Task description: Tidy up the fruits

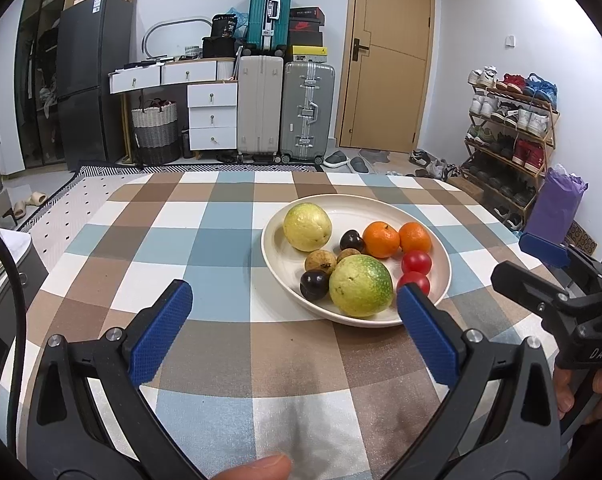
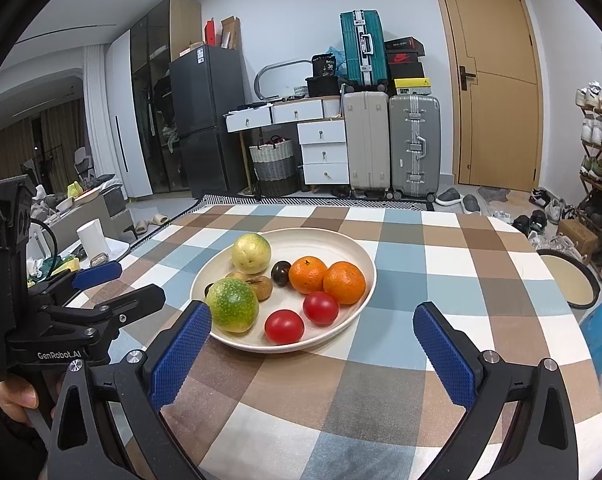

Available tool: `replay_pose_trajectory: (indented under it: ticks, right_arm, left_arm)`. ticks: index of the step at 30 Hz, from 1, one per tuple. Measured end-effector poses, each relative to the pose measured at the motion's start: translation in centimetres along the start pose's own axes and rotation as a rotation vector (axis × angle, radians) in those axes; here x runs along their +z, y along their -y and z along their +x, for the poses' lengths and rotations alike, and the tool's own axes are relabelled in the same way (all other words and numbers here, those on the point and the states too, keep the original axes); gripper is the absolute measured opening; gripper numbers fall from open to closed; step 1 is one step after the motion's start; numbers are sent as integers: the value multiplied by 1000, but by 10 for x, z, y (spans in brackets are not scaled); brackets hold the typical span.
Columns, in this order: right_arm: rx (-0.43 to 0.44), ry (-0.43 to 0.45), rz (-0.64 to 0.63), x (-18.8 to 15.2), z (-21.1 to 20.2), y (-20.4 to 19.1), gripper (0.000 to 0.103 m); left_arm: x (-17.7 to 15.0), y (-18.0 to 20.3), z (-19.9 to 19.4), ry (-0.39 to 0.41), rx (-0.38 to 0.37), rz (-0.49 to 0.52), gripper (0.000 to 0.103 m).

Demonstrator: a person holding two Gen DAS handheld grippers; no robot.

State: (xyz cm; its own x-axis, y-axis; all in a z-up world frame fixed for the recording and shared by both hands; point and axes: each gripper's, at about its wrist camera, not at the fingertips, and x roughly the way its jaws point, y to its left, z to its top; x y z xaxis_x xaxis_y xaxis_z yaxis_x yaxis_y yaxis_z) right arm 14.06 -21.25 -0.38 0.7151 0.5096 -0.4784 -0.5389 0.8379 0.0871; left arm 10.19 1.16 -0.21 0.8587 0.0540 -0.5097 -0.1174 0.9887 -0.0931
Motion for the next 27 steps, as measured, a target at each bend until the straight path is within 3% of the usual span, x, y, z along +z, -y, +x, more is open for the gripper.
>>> replay_pose_trajectory:
  ticks: [27]
  right_arm:
    - [-5,2,-24,0,-2,-4,103]
  left_arm:
    - [-2,2,3,1,-7,6,102]
